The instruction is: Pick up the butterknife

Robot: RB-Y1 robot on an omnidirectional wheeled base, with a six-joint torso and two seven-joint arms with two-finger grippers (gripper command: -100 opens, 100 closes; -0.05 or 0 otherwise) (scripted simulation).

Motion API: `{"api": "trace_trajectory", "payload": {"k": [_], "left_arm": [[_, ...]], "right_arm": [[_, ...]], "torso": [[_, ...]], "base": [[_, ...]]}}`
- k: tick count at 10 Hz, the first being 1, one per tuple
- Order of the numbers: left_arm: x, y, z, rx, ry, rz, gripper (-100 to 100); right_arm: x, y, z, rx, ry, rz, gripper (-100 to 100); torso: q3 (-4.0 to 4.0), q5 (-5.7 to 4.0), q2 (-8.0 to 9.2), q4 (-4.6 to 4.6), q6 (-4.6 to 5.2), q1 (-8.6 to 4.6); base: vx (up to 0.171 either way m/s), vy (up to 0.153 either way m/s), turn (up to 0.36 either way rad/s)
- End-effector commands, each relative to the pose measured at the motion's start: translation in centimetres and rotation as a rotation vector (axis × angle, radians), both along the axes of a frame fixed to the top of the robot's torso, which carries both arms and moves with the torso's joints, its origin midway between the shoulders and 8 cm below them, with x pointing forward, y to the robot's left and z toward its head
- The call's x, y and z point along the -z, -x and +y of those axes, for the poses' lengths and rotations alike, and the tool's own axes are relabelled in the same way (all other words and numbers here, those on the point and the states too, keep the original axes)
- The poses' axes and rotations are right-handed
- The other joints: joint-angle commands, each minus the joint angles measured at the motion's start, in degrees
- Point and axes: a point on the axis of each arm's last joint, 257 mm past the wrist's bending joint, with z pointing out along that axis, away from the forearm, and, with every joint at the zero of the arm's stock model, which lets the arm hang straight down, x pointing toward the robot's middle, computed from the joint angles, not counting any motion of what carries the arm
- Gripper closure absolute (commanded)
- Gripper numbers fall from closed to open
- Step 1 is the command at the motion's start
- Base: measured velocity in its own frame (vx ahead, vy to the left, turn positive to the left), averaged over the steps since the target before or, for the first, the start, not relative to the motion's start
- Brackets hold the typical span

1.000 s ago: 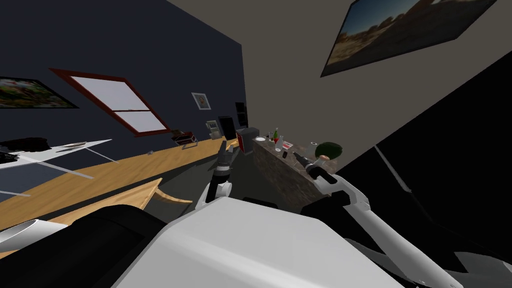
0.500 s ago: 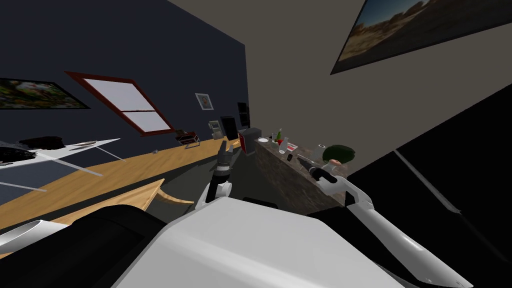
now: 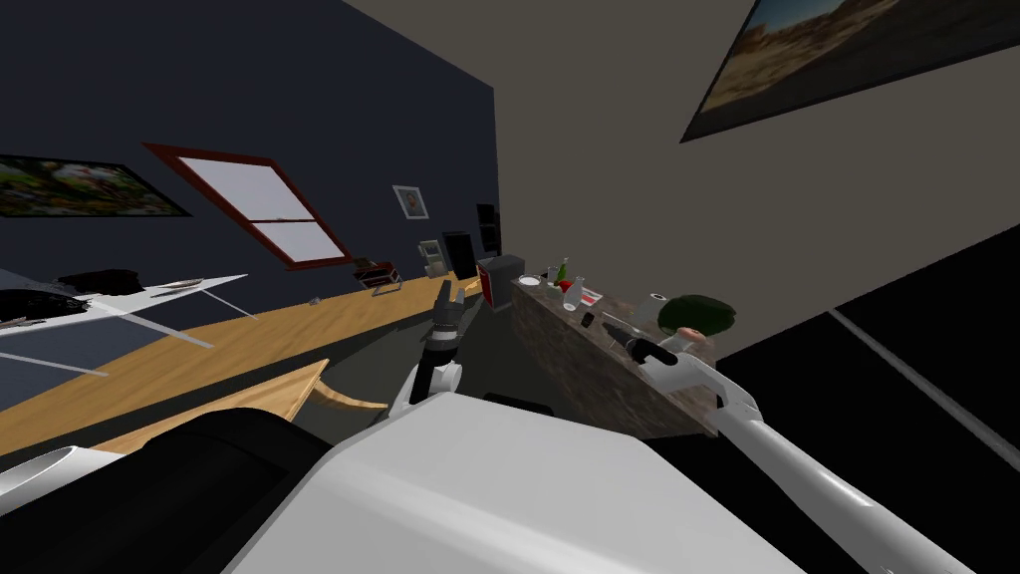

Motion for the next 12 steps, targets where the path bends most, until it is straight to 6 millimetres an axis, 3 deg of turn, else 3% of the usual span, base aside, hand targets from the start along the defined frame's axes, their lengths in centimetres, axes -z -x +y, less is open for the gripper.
{"api": "trace_trajectory", "payload": {"k": [1, 2, 3, 5, 6, 8, 9, 12], "left_arm": [[0.0, 0.0, 0.0, 0.000, 0.000, 0.000, 0], [0.0, 0.0, 0.0, 0.000, 0.000, 0.000, 0], [0.0, 0.0, 0.0, 0.000, 0.000, 0.000, 0], [0.0, 0.0, 0.0, 0.000, 0.000, 0.000, 0], [0.0, 0.0, 0.0, 0.000, 0.000, 0.000, 0], [0.0, 0.0, 0.0, 0.000, 0.000, 0.000, 0], [0.0, 0.0, 0.0, 0.000, 0.000, 0.000, 0], [0.0, 0.0, 0.0, 0.000, 0.000, 0.000, 0]], "right_arm": [[1.7, 1.3, -3.0, 0.054, 0.040, 0.073, -100], [2.5, 2.3, -5.0, 0.087, 0.069, 0.117, -100], [2.8, 2.6, -5.4, 0.099, 0.073, 0.130, -100], [4.3, 5.1, -9.7, 0.176, 0.130, 0.223, -100], [4.4, 5.3, -9.9, 0.182, 0.132, 0.231, -100], [5.3, 7.8, -13.7, 0.255, 0.183, 0.315, -100], [5.3, 7.8, -13.7, 0.255, 0.183, 0.315, -100], [5.9, 10.9, -17.5, 0.335, 0.234, 0.404, -100]], "torso": [[0.00, 0.00, 0.00, 0.00, 0.00, 0.00], [-0.04, 0.01, -0.08, -0.01, 0.00, 0.01], [-0.08, 0.01, -0.14, -0.03, -0.01, 0.09], [-0.07, 0.01, -0.13, -0.03, -0.01, 0.05], [-0.10, 0.01, -0.18, -0.04, -0.01, 0.04], [0.01, 0.00, 0.01, 0.00, 0.01, 0.01], [0.01, 0.02, 0.01, 0.00, 0.01, 0.10], [0.02, 0.00, 0.03, 0.01, 0.00, -0.03]], "base": [[0.094, 0.067, 0.061], [0.116, 0.093, 0.086], [0.093, 0.077, 0.020], [0.113, 0.074, 0.056], [0.084, 0.053, 0.020], [0.069, 0.078, 0.058], [0.066, 0.064, 0.003], [0.068, 0.050, 0.044]]}}
